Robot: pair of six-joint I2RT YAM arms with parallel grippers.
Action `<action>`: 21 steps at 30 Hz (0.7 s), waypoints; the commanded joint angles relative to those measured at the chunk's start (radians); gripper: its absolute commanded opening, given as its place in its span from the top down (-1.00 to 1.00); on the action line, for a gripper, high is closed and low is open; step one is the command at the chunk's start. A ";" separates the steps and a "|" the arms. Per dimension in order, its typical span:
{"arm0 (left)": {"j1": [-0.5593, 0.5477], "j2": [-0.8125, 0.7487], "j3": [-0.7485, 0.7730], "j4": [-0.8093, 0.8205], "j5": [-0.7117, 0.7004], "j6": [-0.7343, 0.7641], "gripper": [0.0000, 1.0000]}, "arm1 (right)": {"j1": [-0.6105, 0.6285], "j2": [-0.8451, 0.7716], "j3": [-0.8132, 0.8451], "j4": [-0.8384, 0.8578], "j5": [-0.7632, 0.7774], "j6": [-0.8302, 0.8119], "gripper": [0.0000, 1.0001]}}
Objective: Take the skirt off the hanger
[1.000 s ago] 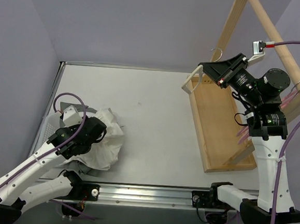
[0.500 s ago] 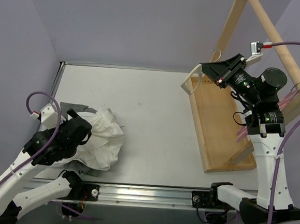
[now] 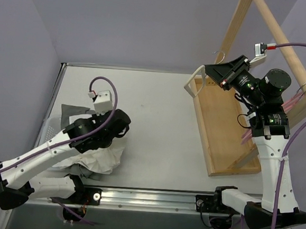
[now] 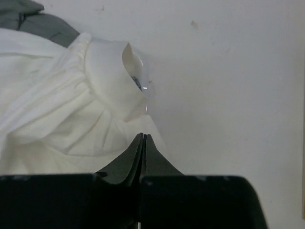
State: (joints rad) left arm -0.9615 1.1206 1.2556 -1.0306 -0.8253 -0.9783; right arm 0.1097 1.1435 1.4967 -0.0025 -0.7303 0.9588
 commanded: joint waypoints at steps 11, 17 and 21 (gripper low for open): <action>0.464 -0.130 -0.487 0.292 0.380 -0.013 0.95 | -0.011 -0.002 -0.003 0.044 -0.044 -0.019 1.00; 0.665 -0.091 -0.622 0.369 0.551 0.001 0.95 | -0.011 -0.019 -0.010 0.044 -0.046 -0.015 1.00; 0.664 -0.105 -0.761 0.510 0.626 -0.026 0.95 | -0.013 -0.027 -0.029 0.053 -0.043 -0.006 1.00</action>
State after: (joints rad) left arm -0.3046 0.9974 0.5934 -0.5961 -0.3195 -1.0092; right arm 0.1032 1.1362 1.4826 -0.0067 -0.7376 0.9409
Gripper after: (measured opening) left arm 0.029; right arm 0.009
